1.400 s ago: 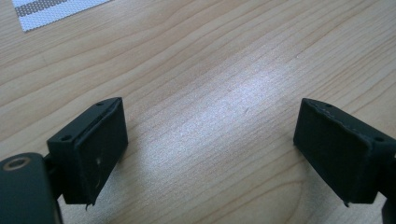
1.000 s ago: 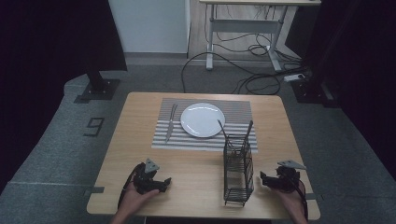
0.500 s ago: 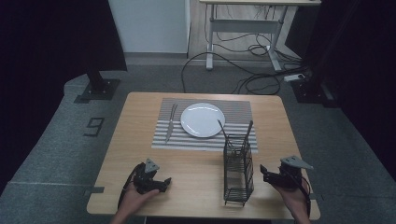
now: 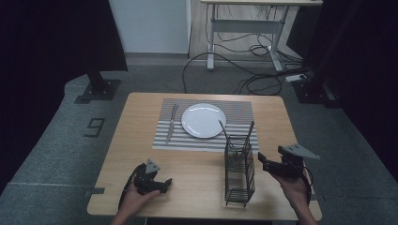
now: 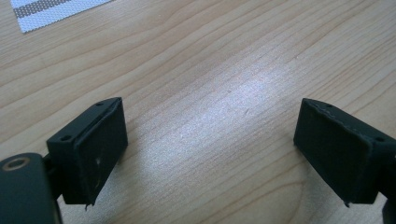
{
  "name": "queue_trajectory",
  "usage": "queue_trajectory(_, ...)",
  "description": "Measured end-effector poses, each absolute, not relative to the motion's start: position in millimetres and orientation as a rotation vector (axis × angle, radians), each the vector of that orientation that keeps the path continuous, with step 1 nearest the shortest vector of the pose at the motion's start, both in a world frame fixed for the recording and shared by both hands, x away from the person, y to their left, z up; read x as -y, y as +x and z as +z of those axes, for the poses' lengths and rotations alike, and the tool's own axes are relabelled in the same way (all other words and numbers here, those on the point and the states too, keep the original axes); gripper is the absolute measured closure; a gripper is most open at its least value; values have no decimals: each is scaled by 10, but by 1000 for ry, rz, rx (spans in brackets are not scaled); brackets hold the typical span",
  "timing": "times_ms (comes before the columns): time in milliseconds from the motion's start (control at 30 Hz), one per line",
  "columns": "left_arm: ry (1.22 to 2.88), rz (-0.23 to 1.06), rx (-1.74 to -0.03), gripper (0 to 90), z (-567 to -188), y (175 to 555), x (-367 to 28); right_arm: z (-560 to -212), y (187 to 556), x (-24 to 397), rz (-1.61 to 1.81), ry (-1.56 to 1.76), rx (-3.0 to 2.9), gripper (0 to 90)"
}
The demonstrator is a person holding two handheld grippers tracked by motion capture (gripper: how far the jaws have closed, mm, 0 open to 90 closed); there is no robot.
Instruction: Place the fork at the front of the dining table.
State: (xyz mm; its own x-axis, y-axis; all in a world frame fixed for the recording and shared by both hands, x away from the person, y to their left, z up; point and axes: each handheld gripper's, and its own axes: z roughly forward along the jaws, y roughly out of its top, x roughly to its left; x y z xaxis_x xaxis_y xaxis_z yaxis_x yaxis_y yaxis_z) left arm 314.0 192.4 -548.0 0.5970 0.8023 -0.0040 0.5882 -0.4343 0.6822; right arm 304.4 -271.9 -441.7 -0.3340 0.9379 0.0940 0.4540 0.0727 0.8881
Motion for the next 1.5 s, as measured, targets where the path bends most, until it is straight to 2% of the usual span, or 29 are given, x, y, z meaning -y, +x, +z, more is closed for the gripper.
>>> queue_trajectory(333,2175,426,-1095,96,-5480,3141,-1924,-4373,3172,2622,1224,1370,-1858,160)
queue_trajectory(567,2174,426,-1095,96,-5480,3141,-1924,-4342,3311,2548,1237,1355,-1854,302)
queue_trajectory(967,2174,426,-1095,96,-5481,3141,-1924,-4350,3532,2404,1233,1335,-1898,332)
queue_trajectory(1067,2175,427,-1095,96,-5480,3141,-1924,-4366,3581,2354,1236,1324,-1905,374)
queue_trajectory(1133,2175,427,-1094,96,-5480,3141,-1924,-4382,3628,2322,1251,1322,-1907,457)
queue_trajectory(1233,2174,427,-1095,96,-5480,3141,-1924,-4392,3650,2297,1246,1309,-1912,501)
queue_trajectory(1267,2175,427,-1095,96,-5480,3141,-1924,-4401,3661,2271,1240,1291,-1912,557)
queue_trajectory(1500,2177,426,-1091,96,-5480,3143,-1926,-4394,3661,2191,1225,1226,-1878,672)
